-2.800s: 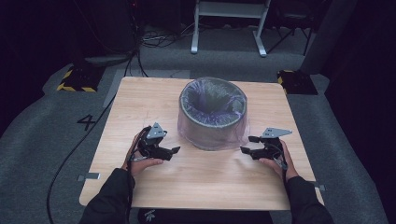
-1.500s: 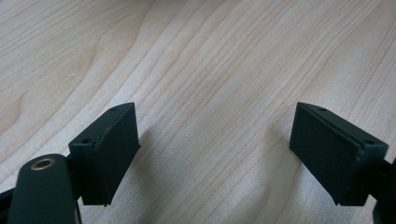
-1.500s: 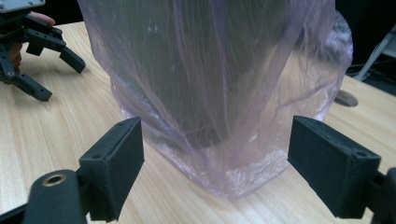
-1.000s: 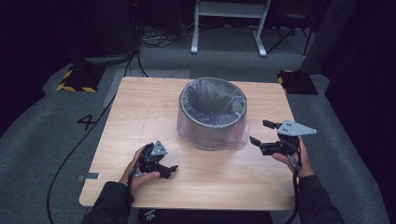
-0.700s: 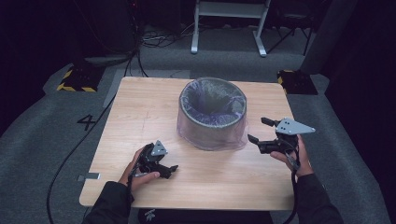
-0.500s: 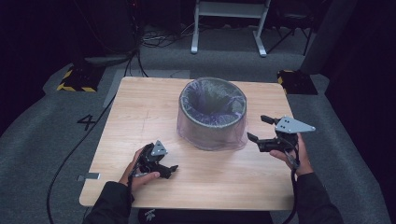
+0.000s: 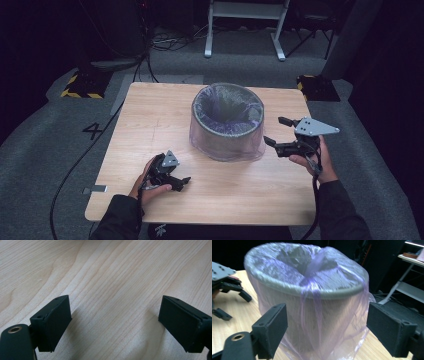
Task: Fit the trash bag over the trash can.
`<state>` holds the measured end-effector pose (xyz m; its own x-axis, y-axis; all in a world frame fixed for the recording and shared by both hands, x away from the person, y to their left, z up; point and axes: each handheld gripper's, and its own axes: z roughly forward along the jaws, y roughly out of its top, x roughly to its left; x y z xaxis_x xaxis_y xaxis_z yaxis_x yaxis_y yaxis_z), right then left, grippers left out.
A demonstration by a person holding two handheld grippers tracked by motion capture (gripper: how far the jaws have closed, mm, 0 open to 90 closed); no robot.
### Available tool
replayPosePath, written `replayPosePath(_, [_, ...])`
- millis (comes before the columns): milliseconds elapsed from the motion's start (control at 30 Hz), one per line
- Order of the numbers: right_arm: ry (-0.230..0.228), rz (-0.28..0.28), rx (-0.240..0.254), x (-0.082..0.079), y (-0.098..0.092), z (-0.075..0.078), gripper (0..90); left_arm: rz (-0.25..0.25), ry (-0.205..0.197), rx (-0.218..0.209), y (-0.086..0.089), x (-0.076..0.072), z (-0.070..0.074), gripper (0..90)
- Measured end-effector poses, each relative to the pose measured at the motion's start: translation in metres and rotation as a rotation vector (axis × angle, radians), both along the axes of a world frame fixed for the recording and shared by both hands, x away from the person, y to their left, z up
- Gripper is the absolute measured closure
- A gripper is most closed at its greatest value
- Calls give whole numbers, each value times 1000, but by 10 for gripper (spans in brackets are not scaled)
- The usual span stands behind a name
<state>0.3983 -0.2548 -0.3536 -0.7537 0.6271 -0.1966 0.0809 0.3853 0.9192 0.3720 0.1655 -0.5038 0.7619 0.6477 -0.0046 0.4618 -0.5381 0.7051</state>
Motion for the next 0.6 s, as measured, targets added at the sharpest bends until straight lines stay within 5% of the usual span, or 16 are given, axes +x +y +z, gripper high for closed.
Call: replayPosePath(600, [5,-17,29,15,5,25,167,1,0,-1,0,0,0,106])
